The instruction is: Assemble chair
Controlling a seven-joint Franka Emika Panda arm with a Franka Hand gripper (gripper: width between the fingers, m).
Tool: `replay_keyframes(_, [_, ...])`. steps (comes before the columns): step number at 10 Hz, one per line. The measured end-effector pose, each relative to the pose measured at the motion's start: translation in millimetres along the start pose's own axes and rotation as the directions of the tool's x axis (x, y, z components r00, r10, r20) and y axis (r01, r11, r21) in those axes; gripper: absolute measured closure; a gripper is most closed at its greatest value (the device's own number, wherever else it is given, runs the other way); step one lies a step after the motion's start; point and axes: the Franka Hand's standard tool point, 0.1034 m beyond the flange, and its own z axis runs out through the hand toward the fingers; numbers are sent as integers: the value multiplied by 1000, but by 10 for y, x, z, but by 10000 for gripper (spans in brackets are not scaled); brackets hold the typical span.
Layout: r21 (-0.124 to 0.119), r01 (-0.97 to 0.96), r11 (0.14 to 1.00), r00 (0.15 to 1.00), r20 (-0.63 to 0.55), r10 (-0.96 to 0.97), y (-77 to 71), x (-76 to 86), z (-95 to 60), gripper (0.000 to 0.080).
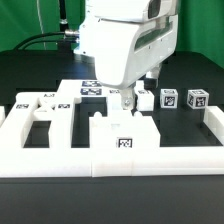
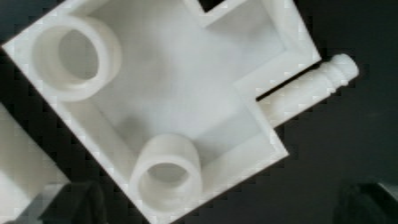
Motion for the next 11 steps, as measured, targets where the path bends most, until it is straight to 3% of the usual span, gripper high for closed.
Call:
replay_keyframes(5, [4, -283, 959, 959, 1, 283, -16, 9, 29, 150])
replay_keyframes(8, [6, -488, 873, 873, -7, 488, 54, 72, 198, 150])
replay_keyframes(11, [43, -676, 735, 735, -20, 677, 61, 134, 220, 150])
